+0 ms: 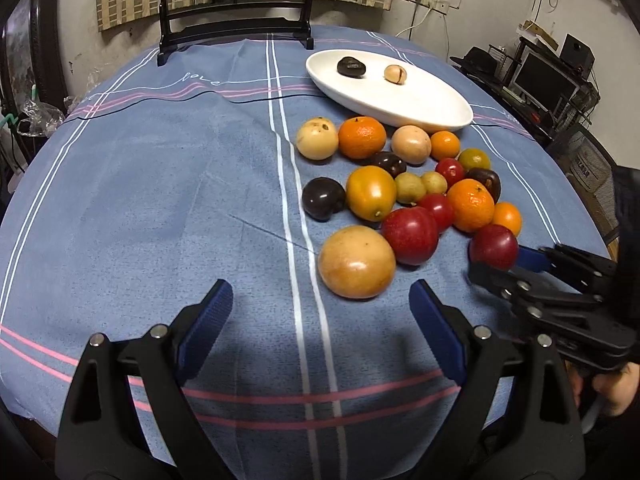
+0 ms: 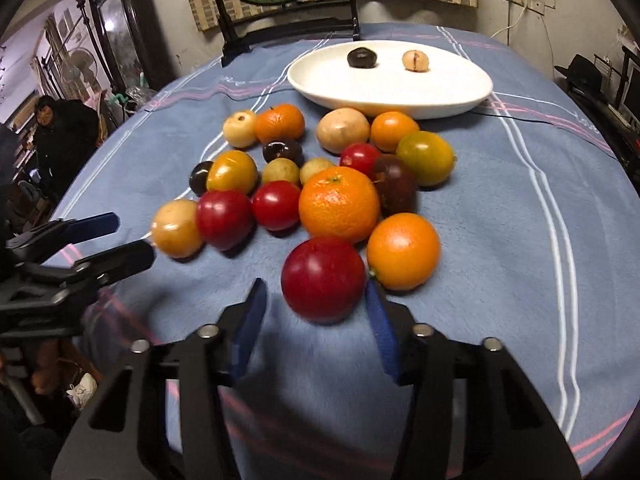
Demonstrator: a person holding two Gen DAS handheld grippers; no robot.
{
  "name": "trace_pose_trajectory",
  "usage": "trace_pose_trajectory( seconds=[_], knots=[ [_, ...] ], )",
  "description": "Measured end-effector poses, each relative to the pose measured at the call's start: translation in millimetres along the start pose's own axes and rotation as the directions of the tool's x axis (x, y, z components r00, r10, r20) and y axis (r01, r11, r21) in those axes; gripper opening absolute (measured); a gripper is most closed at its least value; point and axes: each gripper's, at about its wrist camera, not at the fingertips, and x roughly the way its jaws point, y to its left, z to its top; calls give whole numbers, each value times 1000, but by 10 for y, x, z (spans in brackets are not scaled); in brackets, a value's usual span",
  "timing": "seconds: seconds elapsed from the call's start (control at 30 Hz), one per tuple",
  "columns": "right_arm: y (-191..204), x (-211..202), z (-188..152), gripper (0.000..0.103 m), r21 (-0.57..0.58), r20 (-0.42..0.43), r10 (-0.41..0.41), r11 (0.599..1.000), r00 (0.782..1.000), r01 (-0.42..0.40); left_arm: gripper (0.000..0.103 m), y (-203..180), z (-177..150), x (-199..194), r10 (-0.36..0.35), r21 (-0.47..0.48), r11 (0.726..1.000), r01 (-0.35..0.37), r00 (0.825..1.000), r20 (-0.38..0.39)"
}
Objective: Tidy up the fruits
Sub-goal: 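Grasp the red apple with the right gripper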
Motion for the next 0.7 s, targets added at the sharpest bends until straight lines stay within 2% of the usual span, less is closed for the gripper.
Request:
trace_pose_trajectory(
  seconds=[0.07, 0.23, 0.6, 0.63, 0.7],
  knots=[
    [16, 23, 1, 41, -17, 4, -9, 1000, 1000, 9, 91, 10, 13, 8, 6, -2, 1000, -6, 1000, -3],
    [-128, -90, -48, 41, 40, -11, 47, 998, 999, -47, 91, 25, 33, 42, 0, -14, 1000, 0, 1000, -19],
    [-315, -310, -216, 41, 89, 5, 69, 994, 998, -69, 91, -203, 47, 237, -9, 34, 999, 10, 999, -45],
    [-317, -311, -225, 41, 91, 5, 75, 993, 997, -75, 89, -211, 51, 250, -9, 35, 999, 11, 999, -40],
    [-325, -304, -236, 41, 98, 2, 86, 991, 996, -85, 79, -226, 56, 284, -13, 44, 999, 14, 999, -32]
  ],
)
